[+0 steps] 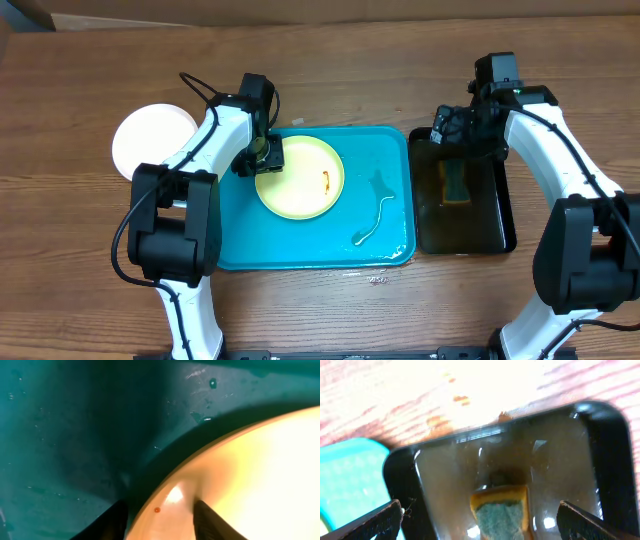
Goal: Clean dirty plates on tray and stack at the side
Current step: 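Lift the sponge from the black tray with the right gripper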
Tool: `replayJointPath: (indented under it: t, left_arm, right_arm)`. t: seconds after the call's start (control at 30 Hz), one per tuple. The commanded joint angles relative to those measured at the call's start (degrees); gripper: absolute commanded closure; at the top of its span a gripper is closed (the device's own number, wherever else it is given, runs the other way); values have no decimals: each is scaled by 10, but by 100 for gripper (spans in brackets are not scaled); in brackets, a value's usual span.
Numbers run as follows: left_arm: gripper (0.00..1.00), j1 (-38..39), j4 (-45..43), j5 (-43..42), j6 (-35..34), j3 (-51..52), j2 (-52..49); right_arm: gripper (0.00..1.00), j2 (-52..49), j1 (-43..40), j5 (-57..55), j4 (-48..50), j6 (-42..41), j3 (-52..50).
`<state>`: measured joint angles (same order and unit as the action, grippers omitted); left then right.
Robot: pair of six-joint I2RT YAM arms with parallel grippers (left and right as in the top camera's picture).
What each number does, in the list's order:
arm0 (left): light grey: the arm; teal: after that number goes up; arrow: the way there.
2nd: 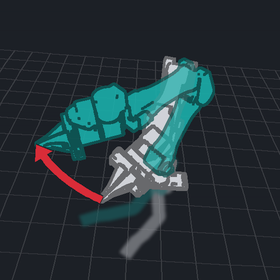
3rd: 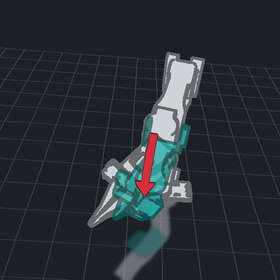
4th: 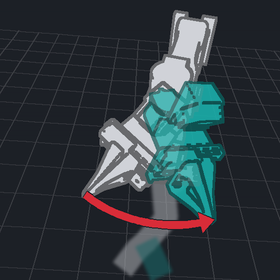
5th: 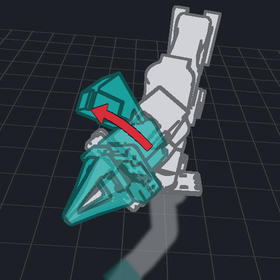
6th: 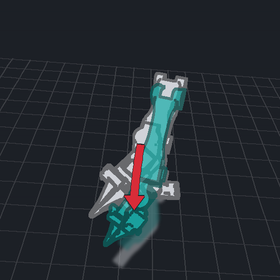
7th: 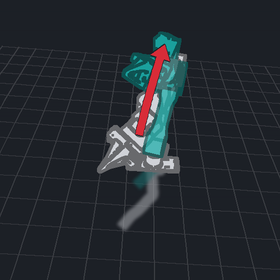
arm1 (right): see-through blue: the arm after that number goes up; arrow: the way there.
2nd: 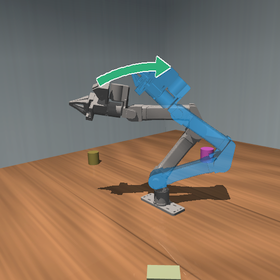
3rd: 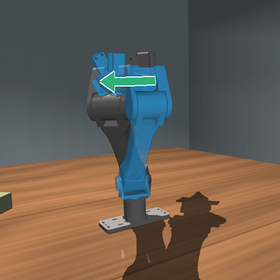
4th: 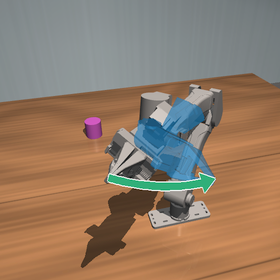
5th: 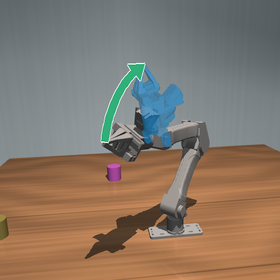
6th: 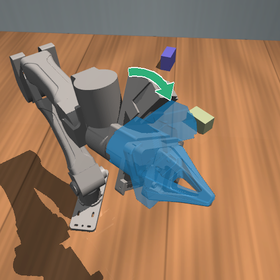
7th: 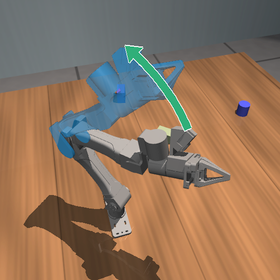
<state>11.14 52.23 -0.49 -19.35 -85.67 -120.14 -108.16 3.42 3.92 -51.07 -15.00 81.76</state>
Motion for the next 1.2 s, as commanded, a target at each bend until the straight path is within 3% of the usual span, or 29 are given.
replayJointPath:
  t: [0.0, 0.13, 0.33, 0.53, 0.63, 0.83, 0.87, 0.9, 0.93, 1.17]
  left_arm:
    - [65, -3, 0, 22, 0, 10, -5]
    - [75, -3, 4, 24, 1, 11, -5]
    - [79, -3, 9, 24, 1, 11, -5]
    - [76, -3, 20, 24, 16, 11, -5]
    - [90, -3, 20, 24, 25, 11, -5]
    - [96, -3, 15, 24, 26, 11, -5]
    - [85, -3, 14, 24, 26, 11, -5]
    - [63, -3, 13, 24, 26, 11, -5]
    - [54, -3, 13, 24, 26, 11, -5]
    - [56, -3, 13, 24, 26, 11, -5]
  right_arm:
    - [0, 12, 0, 17, -28, 0, 12]
    - [0, 12, 0, 16, -54, 2, 12]
    - [0, 12, -2, 7, -68, 2, 11]
    - [0, 12, -2, -15, -68, 2, 11]
    - [0, 12, -2, -15, -67, 2, 11]
    - [0, 12, -2, -42, -53, 4, 11]
    - [0, 12, -2, -43, -52, 4, 11]
    - [0, 12, -2, -43, -52, 4, 11]
    - [0, 12, -2, -43, -52, 4, 11]
    - [0, 12, -2, -43, -46, 4, 10]
